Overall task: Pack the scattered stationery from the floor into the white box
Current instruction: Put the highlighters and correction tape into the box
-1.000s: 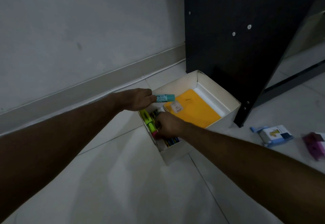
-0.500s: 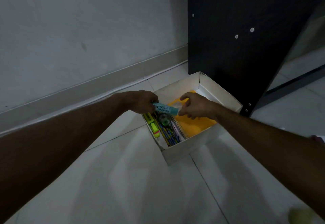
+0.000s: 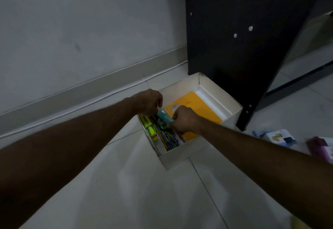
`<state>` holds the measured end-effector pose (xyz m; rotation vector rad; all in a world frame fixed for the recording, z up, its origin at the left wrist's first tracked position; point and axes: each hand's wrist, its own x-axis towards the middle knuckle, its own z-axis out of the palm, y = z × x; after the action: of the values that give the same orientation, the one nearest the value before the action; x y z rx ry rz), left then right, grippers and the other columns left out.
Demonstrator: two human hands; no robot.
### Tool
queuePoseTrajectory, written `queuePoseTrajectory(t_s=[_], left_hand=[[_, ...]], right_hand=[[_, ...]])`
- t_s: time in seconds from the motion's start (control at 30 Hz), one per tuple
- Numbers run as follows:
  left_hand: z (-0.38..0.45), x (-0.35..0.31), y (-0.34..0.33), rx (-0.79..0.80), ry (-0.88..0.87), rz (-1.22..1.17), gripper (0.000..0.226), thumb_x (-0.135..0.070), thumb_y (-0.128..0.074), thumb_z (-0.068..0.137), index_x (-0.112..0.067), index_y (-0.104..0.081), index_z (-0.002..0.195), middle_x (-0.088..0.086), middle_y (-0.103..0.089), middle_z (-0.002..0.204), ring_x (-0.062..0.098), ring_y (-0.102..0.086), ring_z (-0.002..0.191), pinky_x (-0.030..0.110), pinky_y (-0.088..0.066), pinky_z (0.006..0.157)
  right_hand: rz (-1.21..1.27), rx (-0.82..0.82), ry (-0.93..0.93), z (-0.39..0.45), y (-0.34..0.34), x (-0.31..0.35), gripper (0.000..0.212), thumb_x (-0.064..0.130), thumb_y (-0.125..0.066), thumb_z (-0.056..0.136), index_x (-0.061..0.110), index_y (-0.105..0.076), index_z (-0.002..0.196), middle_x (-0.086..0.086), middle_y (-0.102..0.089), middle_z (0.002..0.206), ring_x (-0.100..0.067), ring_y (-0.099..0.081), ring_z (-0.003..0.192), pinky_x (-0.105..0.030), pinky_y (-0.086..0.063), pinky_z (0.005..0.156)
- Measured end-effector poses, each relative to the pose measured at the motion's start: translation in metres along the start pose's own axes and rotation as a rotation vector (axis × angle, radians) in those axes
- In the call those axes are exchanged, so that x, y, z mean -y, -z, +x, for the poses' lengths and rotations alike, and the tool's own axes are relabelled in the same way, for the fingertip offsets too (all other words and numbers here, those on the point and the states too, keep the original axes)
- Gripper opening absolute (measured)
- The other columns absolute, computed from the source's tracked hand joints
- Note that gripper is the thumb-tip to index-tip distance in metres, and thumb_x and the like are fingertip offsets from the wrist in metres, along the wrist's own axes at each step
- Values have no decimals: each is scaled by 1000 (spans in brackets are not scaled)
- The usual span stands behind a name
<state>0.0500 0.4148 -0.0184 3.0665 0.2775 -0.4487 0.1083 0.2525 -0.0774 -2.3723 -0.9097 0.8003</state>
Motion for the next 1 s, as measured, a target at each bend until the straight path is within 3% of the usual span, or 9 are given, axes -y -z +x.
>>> queuePoseTrajectory(t_s=[0.07, 0.17, 0.27, 0.33, 0.43, 0.57, 0.8, 0.87, 1.0], left_hand=[[1, 0, 3, 40, -26, -13, 25, -19, -68, 83, -18, -67, 108, 1, -66, 108, 16, -61, 96, 28, -49, 80], [1, -5, 3, 150, -48, -12, 29, -17, -64, 86, -19, -67, 115, 1, -66, 112, 18, -62, 102, 28, -49, 84], [-1, -8, -4, 283, -52, 43, 32, -15, -60, 88, -16, -68, 120, 5, -68, 116, 21, -63, 101, 31, -51, 85], [-5, -4, -10, 329, -56, 13, 32, -19, -61, 90, -18, -69, 121, 4, -70, 111, 17, -63, 87, 27, -50, 76], [-8, 1, -16, 326, -71, 15, 29, -26, -61, 90, -20, -71, 117, 1, -71, 98, 13, -59, 79, 24, -45, 71], [-8, 5, -20, 319, -78, 61, 28, -34, -57, 93, -12, -73, 101, 2, -68, 84, 18, -64, 76, 28, -48, 69], [-6, 4, -23, 308, -61, 78, 36, -34, -50, 97, -6, -71, 104, 9, -71, 96, 20, -64, 80, 28, -47, 70], [-6, 5, -22, 308, -52, 78, 35, -33, -49, 97, -6, -71, 103, 10, -72, 95, 21, -66, 82, 29, -49, 71], [-7, 9, -23, 292, -55, 83, 32, -31, -48, 97, -10, -72, 98, 7, -71, 91, 19, -64, 77, 29, -47, 68]], right_hand=[[-28, -31, 51, 3, -10, 12, 41, 36, -78, 78, 3, -58, 92, -17, -66, 93, -29, -65, 85, -28, -42, 50], [-33, 13, 126, 7, -19, 27, 47, 33, -78, 78, 2, -59, 107, -17, -64, 102, -31, -64, 96, -28, -42, 61], [-15, 22, 118, 17, -23, 23, 28, 23, -70, 83, 6, -52, 72, -11, -57, 74, -34, -65, 84, -25, -38, 53], [4, -50, 101, 21, -19, 15, 39, 14, -67, 83, 12, -37, 59, -9, -47, 64, -30, -57, 73, -26, -36, 51], [-23, -68, 61, 22, -18, 12, 33, 20, -72, 83, 8, -44, 70, -19, -59, 89, -32, -57, 80, -28, -39, 51], [-37, -50, 66, 26, -29, 19, 25, 11, -66, 86, -3, -57, 105, -26, -62, 115, -39, -63, 104, -39, -55, 80], [-28, -74, 54, 22, -36, 23, 19, 7, -60, 87, 3, -53, 104, -26, -57, 123, -38, -58, 113, -40, -51, 88], [-24, -80, 59, 21, -36, 21, 12, 5, -59, 89, 6, -48, 93, -26, -56, 123, -38, -57, 114, -37, -50, 83], [8, -35, 54, 29, -36, 15, 41, 5, -57, 91, 17, -27, 66, -17, -56, 89, -28, -58, 93, -24, -32, 49]])
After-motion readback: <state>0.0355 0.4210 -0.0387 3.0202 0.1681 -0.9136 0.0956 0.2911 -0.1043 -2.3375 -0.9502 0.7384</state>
